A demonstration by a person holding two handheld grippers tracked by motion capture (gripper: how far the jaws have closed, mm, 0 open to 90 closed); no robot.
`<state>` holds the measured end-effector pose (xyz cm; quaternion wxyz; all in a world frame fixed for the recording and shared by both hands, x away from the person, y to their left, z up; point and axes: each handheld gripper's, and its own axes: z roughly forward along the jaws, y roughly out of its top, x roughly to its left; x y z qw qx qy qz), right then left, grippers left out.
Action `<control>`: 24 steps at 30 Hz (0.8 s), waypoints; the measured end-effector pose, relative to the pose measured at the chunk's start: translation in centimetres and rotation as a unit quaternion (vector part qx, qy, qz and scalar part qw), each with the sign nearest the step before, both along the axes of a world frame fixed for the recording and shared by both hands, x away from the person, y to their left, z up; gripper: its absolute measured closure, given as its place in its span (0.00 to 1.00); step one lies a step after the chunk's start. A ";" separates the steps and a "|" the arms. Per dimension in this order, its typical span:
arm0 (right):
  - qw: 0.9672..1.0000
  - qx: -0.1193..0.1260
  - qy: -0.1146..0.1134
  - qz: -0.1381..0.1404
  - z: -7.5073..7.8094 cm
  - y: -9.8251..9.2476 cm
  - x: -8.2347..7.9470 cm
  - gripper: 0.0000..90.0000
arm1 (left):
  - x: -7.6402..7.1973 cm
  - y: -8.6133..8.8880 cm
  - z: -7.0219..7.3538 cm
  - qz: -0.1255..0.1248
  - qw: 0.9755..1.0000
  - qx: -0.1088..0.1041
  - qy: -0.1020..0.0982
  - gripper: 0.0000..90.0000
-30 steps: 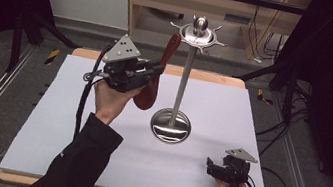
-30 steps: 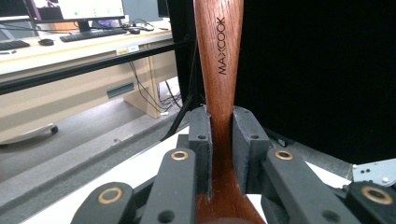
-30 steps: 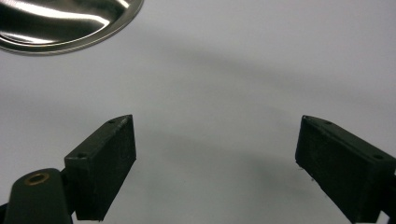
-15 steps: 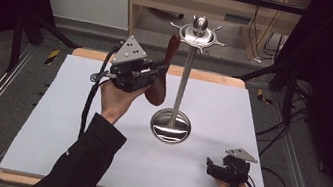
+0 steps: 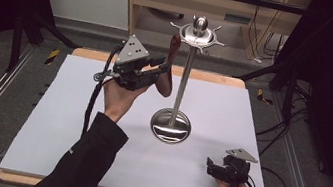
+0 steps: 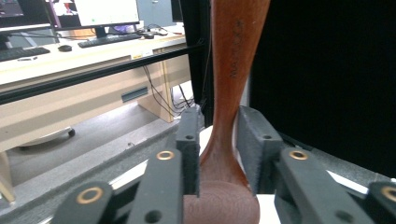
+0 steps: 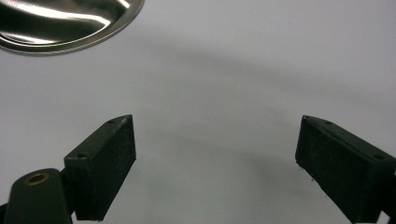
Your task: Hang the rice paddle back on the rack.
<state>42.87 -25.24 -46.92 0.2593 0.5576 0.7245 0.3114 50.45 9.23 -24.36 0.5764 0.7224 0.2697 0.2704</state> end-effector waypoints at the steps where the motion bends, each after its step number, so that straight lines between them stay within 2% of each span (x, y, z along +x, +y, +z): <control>1: 1.000 0.000 0.000 0.000 0.0 0.0 0.0 0.14 | 0.0 0.0 0.0 0.000 1.000 0.000 0.000 0.74; 2: 1.000 0.000 -0.001 0.001 0.0 0.0 0.0 0.14 | -0.1 0.1 -0.2 0.000 1.000 0.000 0.008 0.73; 6: 1.000 -0.002 -0.001 0.001 0.0 0.0 0.0 0.14 | -0.3 0.3 -0.6 0.004 1.000 0.000 0.013 0.63; 11: 1.000 -0.004 -0.001 0.000 -0.1 0.0 0.0 0.14 | -0.4 1.0 -1.7 0.006 1.000 0.006 0.010 0.57; 14: 1.000 -0.004 -0.001 -0.001 -0.1 0.0 0.0 0.14 | -0.6 1.8 -3.0 0.010 1.000 0.018 0.019 0.53; 17: 1.000 -0.005 -0.002 0.000 0.0 0.0 0.0 0.14 | -0.7 2.3 -3.7 0.010 0.999 0.020 0.026 0.50; 18: 1.000 -0.004 -0.002 -0.002 0.0 0.0 0.0 0.14 | -0.9 2.7 -4.5 0.009 0.999 0.019 0.033 0.49; 19: 1.000 -0.004 -0.002 -0.002 0.0 0.0 0.0 0.14 | -0.9 2.7 -4.5 0.009 0.999 0.019 0.033 0.48; 20: 1.000 -0.004 -0.002 -0.002 0.0 0.0 0.0 0.14 | -1.2 3.1 -5.3 0.011 0.999 0.027 0.046 0.47; 24: 1.000 -0.011 -0.002 -0.001 -0.2 0.0 0.0 0.13 | -1.8 4.0 -7.0 0.010 0.998 0.034 0.056 0.46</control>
